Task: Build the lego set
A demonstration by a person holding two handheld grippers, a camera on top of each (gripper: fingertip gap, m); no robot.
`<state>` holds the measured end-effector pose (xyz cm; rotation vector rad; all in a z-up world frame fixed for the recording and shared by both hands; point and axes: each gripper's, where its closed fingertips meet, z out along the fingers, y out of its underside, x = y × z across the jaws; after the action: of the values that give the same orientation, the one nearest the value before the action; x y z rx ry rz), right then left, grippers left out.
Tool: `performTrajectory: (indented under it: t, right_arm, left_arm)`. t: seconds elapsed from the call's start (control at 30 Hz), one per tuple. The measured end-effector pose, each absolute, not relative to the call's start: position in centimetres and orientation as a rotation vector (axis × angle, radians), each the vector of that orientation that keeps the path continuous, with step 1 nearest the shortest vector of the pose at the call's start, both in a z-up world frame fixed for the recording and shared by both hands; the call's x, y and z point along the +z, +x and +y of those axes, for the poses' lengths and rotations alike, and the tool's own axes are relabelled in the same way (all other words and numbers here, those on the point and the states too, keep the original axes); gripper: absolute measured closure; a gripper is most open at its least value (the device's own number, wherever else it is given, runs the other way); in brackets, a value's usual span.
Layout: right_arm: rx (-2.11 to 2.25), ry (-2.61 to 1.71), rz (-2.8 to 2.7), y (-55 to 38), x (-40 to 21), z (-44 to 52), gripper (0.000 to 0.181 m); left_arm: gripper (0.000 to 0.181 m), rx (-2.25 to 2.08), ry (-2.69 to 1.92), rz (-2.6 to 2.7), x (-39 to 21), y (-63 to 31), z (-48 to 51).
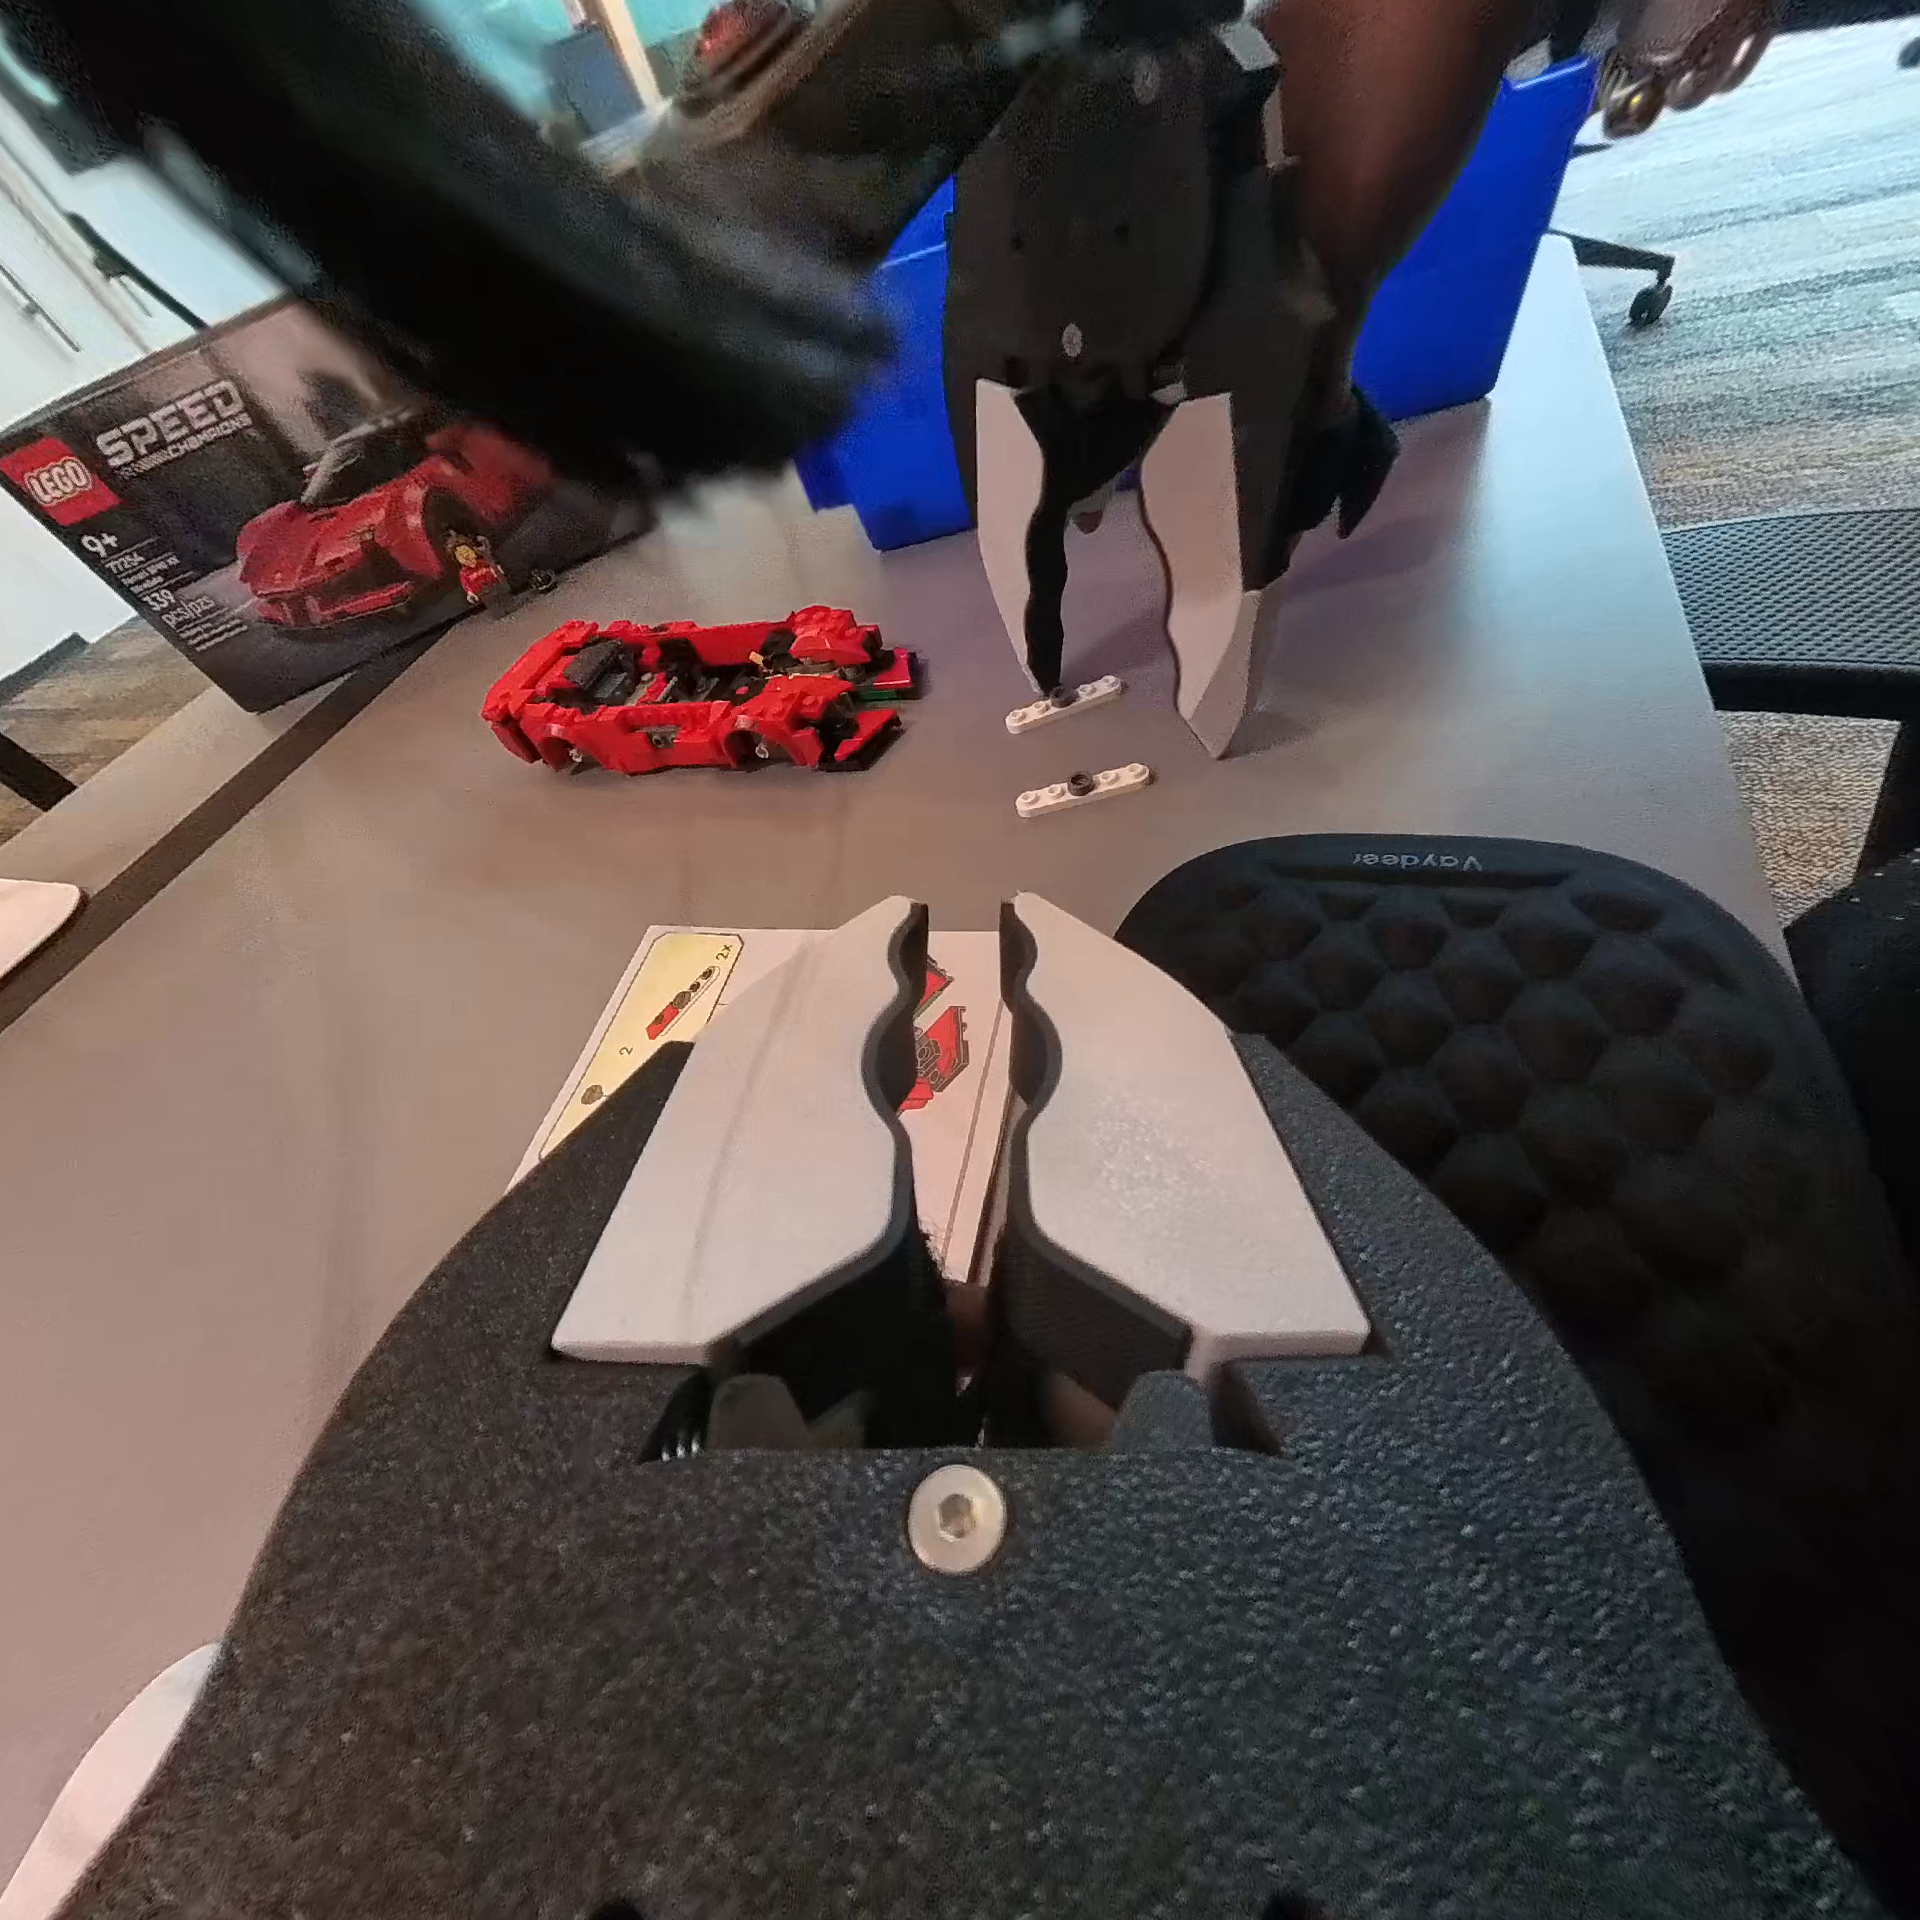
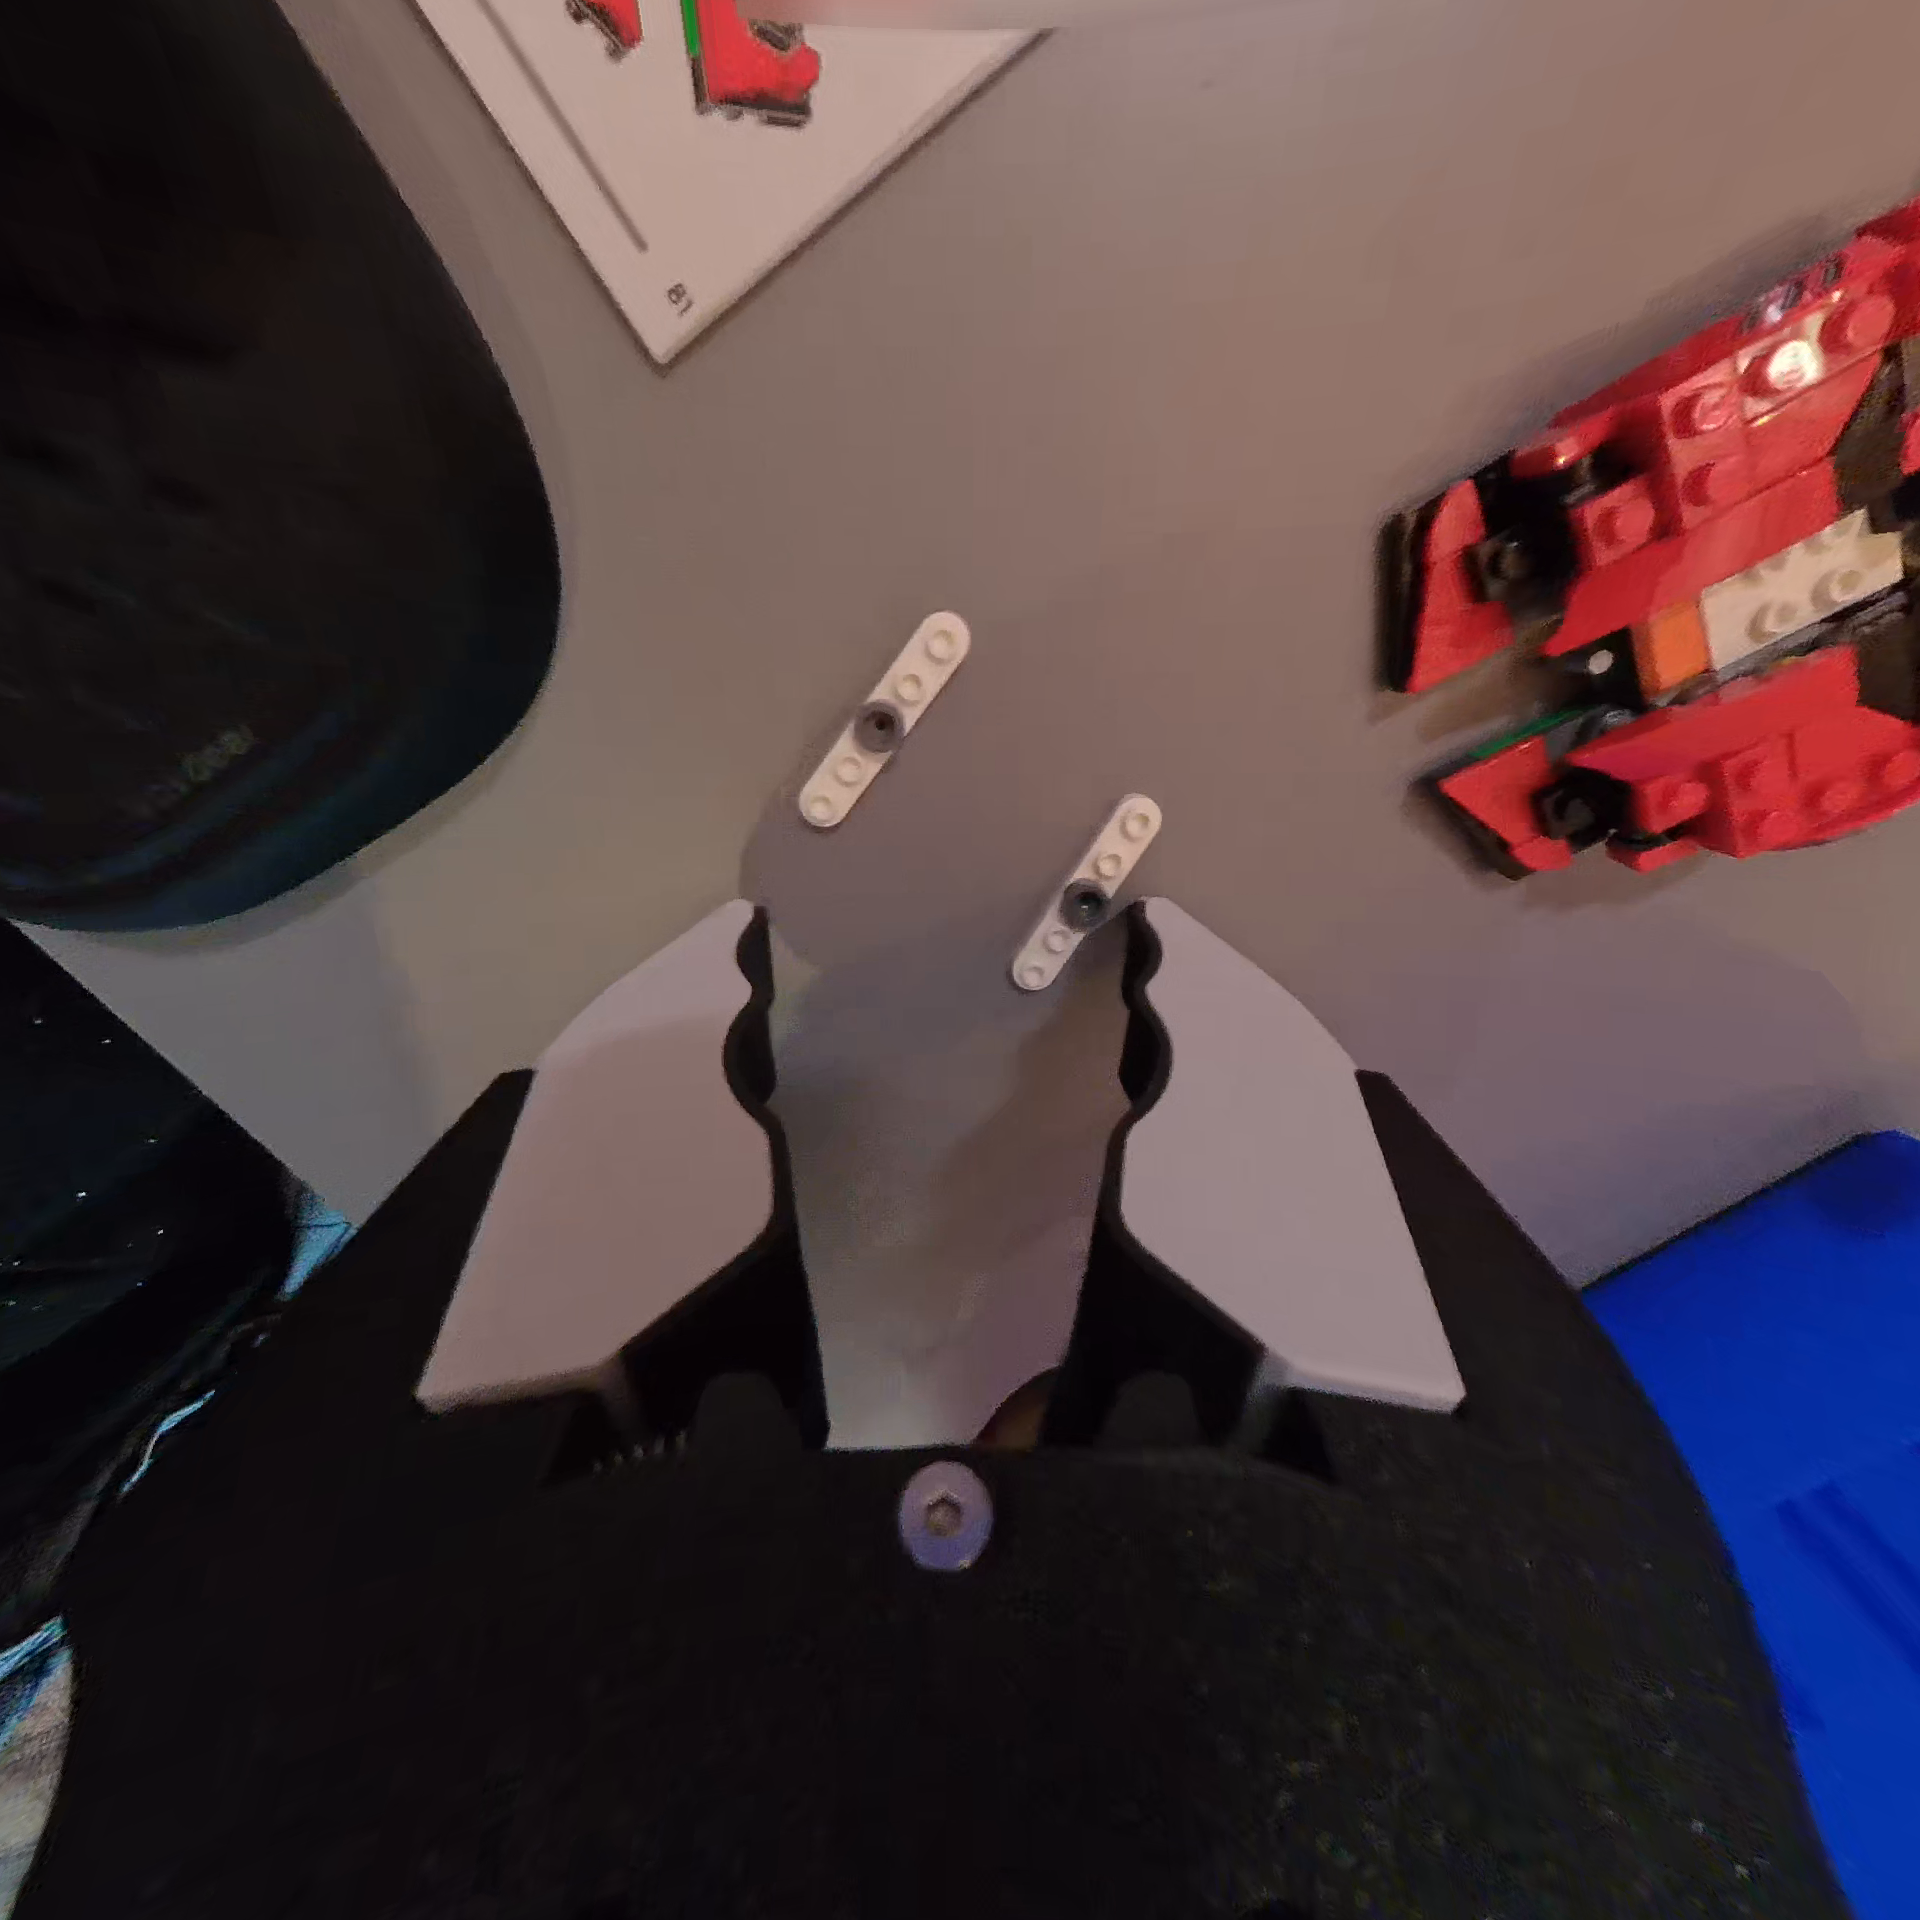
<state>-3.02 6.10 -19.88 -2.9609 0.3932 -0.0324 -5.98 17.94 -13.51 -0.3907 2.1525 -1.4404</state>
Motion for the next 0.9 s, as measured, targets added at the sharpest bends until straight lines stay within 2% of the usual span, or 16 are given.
performTrajectory:
  t: [0.23,0.33,0.43,0.47,0.9]
  right_arm:
    - [-0.029,-2.818,0.514,-1.9,-18.5,6.2,0.126]
    - [-0.093,-2.811,0.536,-1.1,-17.7,5.6,0.147]
    - [-0.093,-2.829,0.503,-1.1,-17.3,5.3,0.177]
    - [-0.096,-2.837,0.494,-1.1,-17.3,5.3,0.181]
    - [-0.077,-2.813,0.487,-0.3,-18.1,6.1,0.181]
  left_arm:
    - [0.169,-1.445,-0.396,2.152,-13.5,-5.9,18.0]
    - [0.169,-1.442,-0.394,2.152,-13.5,-5.9,18.0]
    - [0.169,-1.439,-0.393,2.154,-13.5,-5.9,17.9]
    - [0.169,-1.439,-0.394,2.155,-13.5,-5.9,17.9]
    - [0.171,-1.433,-0.389,2.162,-13.6,-5.9,17.9]
